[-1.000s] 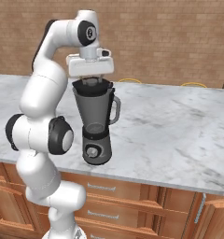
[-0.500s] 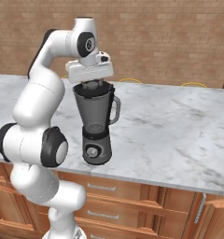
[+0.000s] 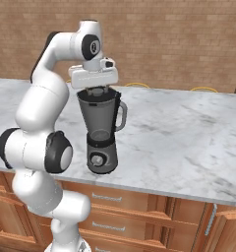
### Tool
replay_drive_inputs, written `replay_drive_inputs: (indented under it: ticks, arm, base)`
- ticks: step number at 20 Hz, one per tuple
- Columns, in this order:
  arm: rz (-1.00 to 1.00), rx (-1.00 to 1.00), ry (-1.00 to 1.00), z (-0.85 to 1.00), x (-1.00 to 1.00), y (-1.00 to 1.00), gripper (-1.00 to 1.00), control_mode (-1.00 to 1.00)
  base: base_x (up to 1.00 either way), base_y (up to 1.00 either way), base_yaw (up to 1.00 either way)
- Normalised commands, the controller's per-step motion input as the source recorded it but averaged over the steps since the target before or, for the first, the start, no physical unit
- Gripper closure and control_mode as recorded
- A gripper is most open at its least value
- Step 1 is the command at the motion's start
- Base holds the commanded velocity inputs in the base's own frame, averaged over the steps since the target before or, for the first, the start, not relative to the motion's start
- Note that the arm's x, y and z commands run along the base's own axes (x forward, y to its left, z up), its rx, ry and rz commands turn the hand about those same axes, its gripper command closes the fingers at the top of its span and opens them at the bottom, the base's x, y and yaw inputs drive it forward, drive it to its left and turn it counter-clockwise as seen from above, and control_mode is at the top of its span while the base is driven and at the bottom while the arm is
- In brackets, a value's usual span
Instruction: Close the lid blender by securely placing the lid on top.
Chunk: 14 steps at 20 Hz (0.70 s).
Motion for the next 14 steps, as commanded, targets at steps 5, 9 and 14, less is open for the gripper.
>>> replay_drive_inputs:
  ticks: [5, 9, 14]
  arm:
    - [0.00, 0.00, -0.01, -0.04, -0.20, 0.00, -1.00, -1.00]
    - [0.00, 0.00, -0.11, 0.00, -0.38, -0.06, -1.00, -1.00]
    - [0.00, 0.00, -0.22, 0.04, -0.48, -0.10, -1.00, -1.00]
  base:
    - [0.00, 0.00, 0.00]
    - [0.00, 0.00, 0.00]
    - [0.00, 0.00, 0.00]
